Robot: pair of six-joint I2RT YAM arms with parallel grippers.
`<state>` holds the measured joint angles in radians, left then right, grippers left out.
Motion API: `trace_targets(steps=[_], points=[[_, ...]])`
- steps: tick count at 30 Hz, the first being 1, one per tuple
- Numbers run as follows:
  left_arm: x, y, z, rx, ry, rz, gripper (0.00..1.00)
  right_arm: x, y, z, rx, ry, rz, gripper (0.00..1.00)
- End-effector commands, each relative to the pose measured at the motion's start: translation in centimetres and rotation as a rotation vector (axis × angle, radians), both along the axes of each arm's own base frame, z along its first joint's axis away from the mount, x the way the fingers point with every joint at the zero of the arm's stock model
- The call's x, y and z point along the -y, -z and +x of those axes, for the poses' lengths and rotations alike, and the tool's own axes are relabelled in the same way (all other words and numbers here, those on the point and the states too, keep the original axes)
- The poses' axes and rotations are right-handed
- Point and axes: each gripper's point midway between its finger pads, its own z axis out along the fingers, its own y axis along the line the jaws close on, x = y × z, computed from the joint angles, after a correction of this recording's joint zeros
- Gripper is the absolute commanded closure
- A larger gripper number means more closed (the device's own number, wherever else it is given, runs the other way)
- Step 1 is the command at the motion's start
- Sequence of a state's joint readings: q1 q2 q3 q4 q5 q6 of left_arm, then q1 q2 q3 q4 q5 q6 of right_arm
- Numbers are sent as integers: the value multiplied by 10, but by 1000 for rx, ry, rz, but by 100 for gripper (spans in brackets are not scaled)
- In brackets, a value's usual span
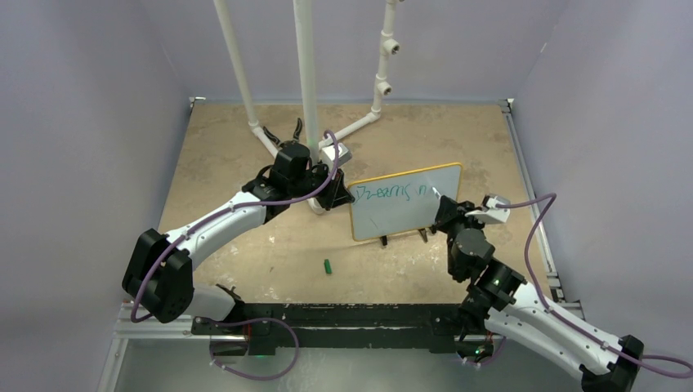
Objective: Write a sentence on the whiteboard
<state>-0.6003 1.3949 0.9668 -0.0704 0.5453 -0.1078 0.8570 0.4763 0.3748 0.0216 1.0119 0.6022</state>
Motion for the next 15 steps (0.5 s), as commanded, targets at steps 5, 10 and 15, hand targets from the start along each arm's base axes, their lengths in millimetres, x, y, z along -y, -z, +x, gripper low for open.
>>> trace_targets(steps=[5, 10, 15], points=[[-7, -5, 10, 59, -25, 3, 100, 11, -22, 1, 40, 75, 43, 100], [-7, -5, 10, 60, -25, 3, 100, 14, -27, 1, 54, 89, 41, 100], [-7, -6, 10, 60, -25, 2, 100, 12, -33, 1, 70, 76, 39, 100]])
